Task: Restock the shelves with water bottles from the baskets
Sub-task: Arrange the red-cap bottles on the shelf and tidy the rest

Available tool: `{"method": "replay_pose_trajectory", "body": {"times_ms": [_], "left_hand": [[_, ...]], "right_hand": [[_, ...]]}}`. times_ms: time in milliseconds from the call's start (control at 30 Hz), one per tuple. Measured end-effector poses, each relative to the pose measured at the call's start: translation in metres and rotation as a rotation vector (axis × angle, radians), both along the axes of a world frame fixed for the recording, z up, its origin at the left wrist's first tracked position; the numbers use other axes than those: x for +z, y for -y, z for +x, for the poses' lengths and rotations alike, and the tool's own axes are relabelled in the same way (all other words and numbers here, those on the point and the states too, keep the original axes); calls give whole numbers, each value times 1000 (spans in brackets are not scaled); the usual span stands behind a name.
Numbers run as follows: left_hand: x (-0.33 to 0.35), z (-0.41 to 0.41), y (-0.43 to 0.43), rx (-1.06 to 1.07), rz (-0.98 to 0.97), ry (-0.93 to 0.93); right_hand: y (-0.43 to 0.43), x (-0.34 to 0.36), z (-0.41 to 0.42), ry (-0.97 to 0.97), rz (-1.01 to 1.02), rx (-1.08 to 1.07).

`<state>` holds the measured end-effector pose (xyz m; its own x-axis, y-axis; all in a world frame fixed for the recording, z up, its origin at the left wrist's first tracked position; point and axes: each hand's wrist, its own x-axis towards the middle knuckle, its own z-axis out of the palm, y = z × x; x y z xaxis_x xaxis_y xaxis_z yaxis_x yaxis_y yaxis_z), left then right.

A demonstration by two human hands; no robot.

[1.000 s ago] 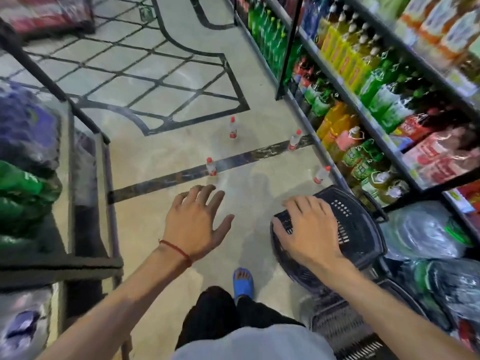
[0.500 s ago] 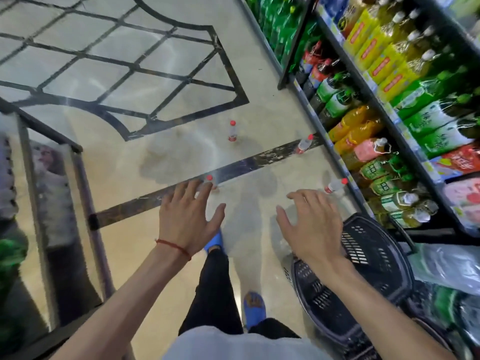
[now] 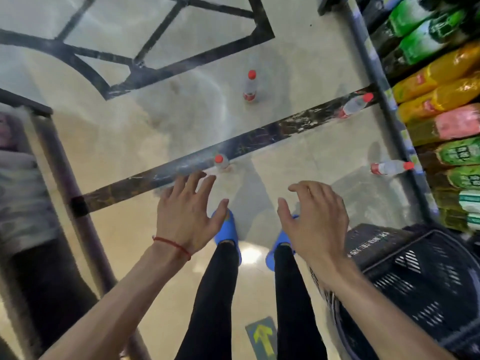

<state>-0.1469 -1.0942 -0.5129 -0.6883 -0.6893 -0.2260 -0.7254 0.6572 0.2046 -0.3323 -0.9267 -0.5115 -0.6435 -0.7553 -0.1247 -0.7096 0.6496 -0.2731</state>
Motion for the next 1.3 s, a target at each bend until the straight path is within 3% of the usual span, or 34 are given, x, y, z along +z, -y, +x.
{"method": "replay_pose_trajectory", "body": {"times_ms": [233,333,500,700,800,967,1167,1300], "left_hand": [[-209,-14,-2,73,1,-32],[-310,-16,-3,198,57,-62],[-452,-18,15,489,198,-298],[-556,-37,47,547,212,-586],[-589,-50,61,591,277,-708],[-611,-56,62,596,194,-761],[-596,-55,47,382,144,-683],[-564,-80,39,265,203,-690]], "right_hand": [[9,-215,-33,39,16,83],[9,-312,-47,48,14,121],[23,-433,-73,26,-27,268],[44,-514,-80,-59,-78,300],[49,-532,-81,-72,-112,287],[45,-540,-83,-146,-147,285],[42,-532,-80,-234,-193,287],[36,-530,-96,-184,-124,132]]}}
